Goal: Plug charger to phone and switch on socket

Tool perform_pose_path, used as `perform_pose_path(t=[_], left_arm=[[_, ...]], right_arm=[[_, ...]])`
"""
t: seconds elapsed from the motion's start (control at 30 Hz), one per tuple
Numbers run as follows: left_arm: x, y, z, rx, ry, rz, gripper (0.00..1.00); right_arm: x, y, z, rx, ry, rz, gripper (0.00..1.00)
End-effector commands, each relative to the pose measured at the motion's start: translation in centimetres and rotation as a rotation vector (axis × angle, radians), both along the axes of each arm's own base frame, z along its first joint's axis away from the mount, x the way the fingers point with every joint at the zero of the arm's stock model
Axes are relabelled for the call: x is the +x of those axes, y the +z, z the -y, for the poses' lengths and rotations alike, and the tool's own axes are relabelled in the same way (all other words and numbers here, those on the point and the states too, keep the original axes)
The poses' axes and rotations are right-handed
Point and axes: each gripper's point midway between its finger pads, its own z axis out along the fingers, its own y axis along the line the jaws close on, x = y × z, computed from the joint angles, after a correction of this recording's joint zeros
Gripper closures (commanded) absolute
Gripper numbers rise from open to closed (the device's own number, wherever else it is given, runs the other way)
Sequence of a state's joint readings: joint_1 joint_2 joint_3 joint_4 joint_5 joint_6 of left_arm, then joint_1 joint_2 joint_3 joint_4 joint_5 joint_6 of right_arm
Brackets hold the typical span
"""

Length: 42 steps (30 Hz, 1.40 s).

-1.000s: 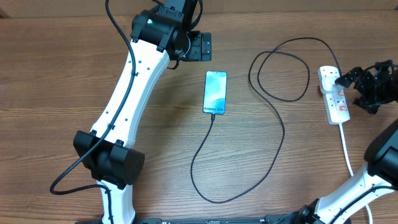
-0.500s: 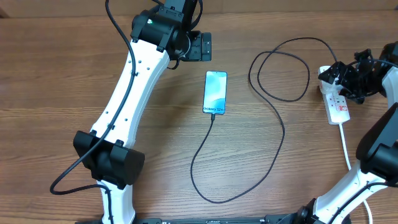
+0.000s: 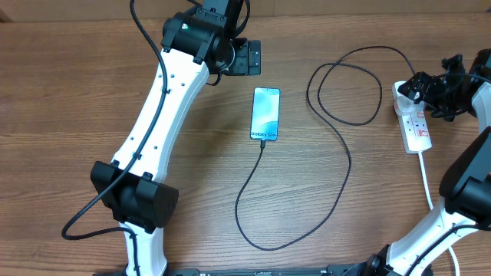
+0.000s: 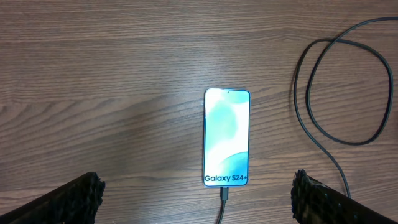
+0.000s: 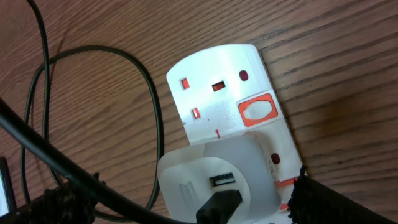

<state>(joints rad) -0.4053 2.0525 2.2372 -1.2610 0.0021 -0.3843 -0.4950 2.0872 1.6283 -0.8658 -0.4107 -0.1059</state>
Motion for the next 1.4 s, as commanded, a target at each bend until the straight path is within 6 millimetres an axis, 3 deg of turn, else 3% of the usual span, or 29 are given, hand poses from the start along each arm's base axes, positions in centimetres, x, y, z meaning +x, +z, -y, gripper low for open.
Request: perform_pose_path(t=[0.0,0.9,1.37], left_arm=[[0.2,0.0,-0.4,0.023,-0.009,0.01,0.0],[0.2,0.0,-0.4,0.023,-0.009,0.01,0.0],[0.2,0.0,-0.3,0.023,-0.009,0.01,0.0]], right_arm=[[0.0,-0.2,-0.1,-0.011,0.009,-0.004,0.0],[-0.6,-2.4,-1.1,0.012,0.023,-0.025,0.0],[-0.5,-4.8,-2.3,0.067,0.043,-0.056,0.0]])
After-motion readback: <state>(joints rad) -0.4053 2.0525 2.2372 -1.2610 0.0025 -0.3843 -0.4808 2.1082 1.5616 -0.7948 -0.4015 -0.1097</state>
